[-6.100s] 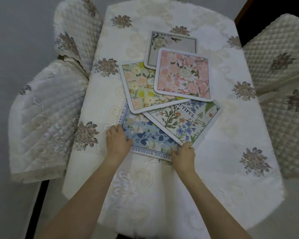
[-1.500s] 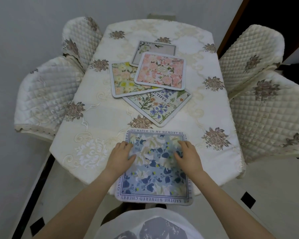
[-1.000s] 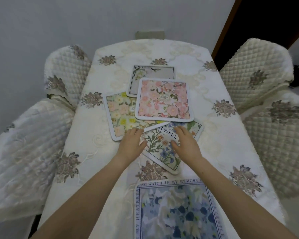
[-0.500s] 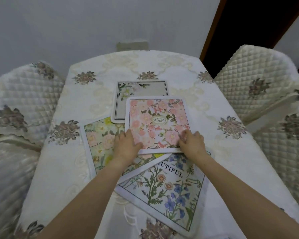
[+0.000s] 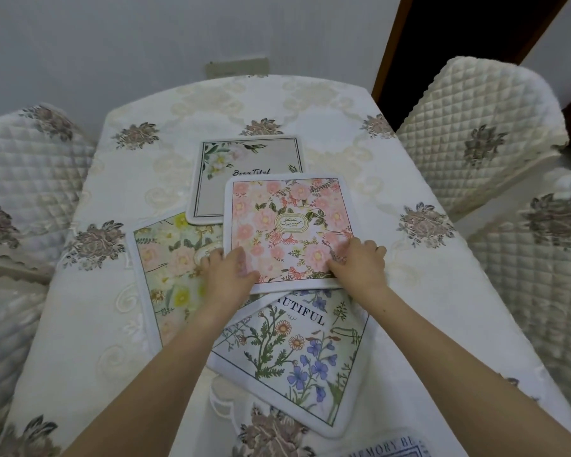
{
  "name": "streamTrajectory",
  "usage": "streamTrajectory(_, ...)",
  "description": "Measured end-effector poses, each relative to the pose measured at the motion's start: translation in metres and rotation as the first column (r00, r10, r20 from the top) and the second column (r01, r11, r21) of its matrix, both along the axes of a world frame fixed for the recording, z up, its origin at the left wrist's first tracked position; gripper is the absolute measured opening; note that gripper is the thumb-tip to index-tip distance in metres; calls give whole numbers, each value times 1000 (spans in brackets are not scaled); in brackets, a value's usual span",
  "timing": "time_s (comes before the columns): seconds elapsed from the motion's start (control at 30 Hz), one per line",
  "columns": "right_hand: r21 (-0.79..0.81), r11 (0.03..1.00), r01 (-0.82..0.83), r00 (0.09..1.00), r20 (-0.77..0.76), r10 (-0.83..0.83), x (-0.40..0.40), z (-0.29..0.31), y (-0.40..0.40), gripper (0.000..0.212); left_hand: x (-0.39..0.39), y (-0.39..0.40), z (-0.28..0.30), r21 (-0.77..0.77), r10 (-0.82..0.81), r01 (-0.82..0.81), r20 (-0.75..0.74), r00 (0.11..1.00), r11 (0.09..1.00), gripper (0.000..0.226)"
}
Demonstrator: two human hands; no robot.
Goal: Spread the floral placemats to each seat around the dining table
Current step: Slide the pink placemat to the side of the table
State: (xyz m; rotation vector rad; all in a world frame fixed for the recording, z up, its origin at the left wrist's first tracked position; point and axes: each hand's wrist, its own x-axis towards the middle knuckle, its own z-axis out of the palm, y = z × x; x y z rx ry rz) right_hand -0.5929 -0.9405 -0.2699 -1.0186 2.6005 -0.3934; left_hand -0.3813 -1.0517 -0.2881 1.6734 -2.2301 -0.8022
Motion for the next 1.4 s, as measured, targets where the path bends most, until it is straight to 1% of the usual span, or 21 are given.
streamTrajectory(0.07, -2, 1000, -8, 999, -34, 8, -6, 0, 18, 48, -9, 17, 3, 14, 8, -8, -4, 1000, 1000, 57)
streamTrajectory(0.3, 18, 999, -46, 997, -61, 47, -37, 2, 93, 45, -36, 95, 10, 26, 20, -21, 13, 1000, 999, 57)
streamTrajectory(0.4, 19, 998, -61, 997, -36, 61, -52, 5, 126, 46, -47, 135, 11, 51, 33, -34, 11, 999, 998, 56)
streamTrajectory(0.57, 28, 997, -70, 998, -1, 70, -75, 8, 182, 44, -70, 193, 14, 86, 44, -45, 11, 999, 995, 45)
streamTrajectory(0.9, 5, 997, -81, 997, 19, 81, -104, 8, 269, 46, -101, 278, 17, 130, 37, -49, 93, 995, 990, 55)
streamTrajectory(1.07, 52, 993, -102, 995, -9, 103, -108, 7, 297, 49, -107, 309, 16, 115, 27, -38, 104, 994, 993, 53)
streamTrajectory(1.2, 83, 992, -92, 996, 3, 92, -111, 5, 315, 54, -112, 324, 20, 107, -14, 1, 124, 992, 994, 46)
streamTrajectory(1.3, 98, 987, -125, 992, 4, 125, -113, 5, 321, 58, -115, 327, 23, 106, -53, 37, 160, 986, 994, 44)
streamTrajectory(1.33, 92, 985, -148, 989, -16, 150, -114, 5, 321, 57, -115, 327, 23, 86, -82, 66, 194, 978, 994, 45)
streamTrajectory(1.4, 49, 968, -245, 966, -69, 248, -112, 3, 322, 56, -115, 328, 21, 2, -179, 188, 305, 935, 982, 50)
